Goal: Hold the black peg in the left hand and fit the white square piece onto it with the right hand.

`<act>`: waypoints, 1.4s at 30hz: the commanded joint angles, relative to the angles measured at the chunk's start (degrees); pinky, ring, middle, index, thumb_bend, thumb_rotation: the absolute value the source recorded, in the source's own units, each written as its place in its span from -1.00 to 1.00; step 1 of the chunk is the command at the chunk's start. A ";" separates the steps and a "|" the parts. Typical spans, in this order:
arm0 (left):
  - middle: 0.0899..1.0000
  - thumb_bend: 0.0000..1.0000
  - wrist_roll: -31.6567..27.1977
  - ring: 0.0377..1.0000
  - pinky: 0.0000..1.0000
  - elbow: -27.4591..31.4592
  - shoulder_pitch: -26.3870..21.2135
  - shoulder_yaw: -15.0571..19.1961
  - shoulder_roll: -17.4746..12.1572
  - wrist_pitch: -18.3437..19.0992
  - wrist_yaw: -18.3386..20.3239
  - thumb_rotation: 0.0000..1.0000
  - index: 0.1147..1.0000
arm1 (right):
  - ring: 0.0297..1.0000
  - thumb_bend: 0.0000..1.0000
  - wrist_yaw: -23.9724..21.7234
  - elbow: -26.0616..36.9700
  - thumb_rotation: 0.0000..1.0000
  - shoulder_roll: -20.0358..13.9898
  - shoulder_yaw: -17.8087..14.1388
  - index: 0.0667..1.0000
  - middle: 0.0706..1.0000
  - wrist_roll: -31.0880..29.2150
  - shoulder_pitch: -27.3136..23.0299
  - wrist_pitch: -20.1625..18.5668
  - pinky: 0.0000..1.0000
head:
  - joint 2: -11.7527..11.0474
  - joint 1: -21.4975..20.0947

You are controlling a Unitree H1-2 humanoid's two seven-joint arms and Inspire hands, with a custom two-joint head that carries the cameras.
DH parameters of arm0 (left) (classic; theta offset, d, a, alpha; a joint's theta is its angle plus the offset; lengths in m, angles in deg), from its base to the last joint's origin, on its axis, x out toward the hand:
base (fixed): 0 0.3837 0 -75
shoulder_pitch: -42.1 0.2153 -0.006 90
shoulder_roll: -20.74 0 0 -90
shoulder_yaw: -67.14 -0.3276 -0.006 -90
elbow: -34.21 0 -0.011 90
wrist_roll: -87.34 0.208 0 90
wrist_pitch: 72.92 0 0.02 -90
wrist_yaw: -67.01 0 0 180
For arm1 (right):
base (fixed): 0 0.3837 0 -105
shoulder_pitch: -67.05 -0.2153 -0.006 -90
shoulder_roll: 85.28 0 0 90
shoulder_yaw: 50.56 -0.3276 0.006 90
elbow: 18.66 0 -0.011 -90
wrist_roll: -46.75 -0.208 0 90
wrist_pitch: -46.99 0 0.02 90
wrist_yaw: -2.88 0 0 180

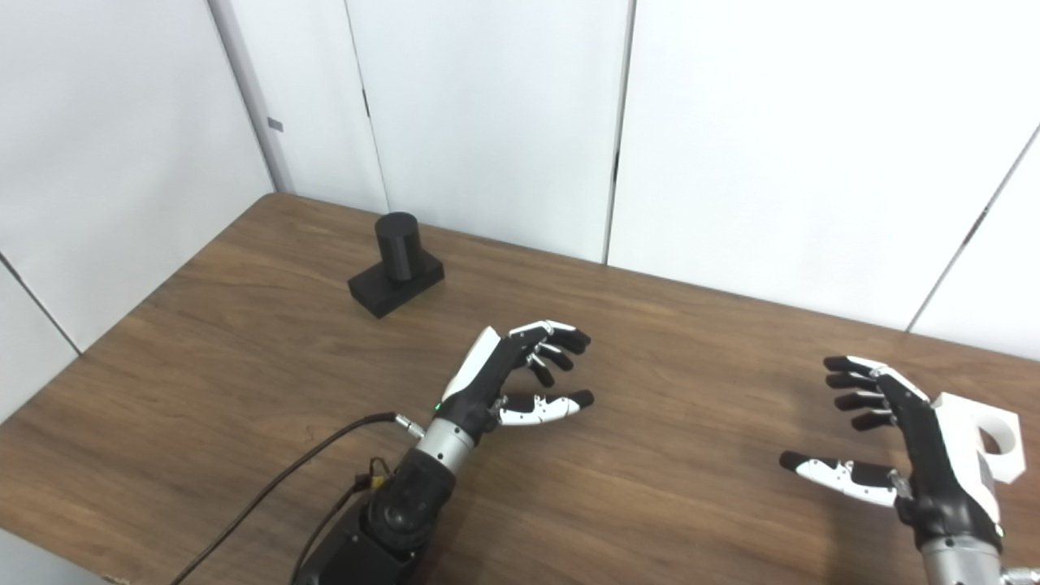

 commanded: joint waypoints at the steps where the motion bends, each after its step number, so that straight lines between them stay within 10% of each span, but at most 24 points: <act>1: 0.37 0.43 0.29 0.25 -0.01 0.82 -1.37 -0.16 0.12 -1.22 -0.84 -0.71 0.29 | 0.29 0.41 -0.14 2.80 -1.00 -0.02 -0.28 0.42 0.37 0.12 -1.79 -0.49 0.13 | -0.12 -0.12; 30: 0.43 0.56 -0.36 0.28 0.03 18.68 -4.63 10.12 -9.23 8.72 2.05 -0.77 0.33 | 0.19 0.46 -0.82 5.47 -1.00 0.01 0.24 0.39 0.29 3.61 -1.78 -2.70 0.05 | -0.87 0.81; 42: 0.56 0.64 7.33 0.54 0.30 17.37 -7.04 14.25 -13.24 13.42 -3.12 -0.58 0.52 | 0.22 0.47 -1.00 6.08 -1.00 0.18 0.19 0.39 0.31 3.57 -1.76 -3.61 0.07 | -1.03 0.81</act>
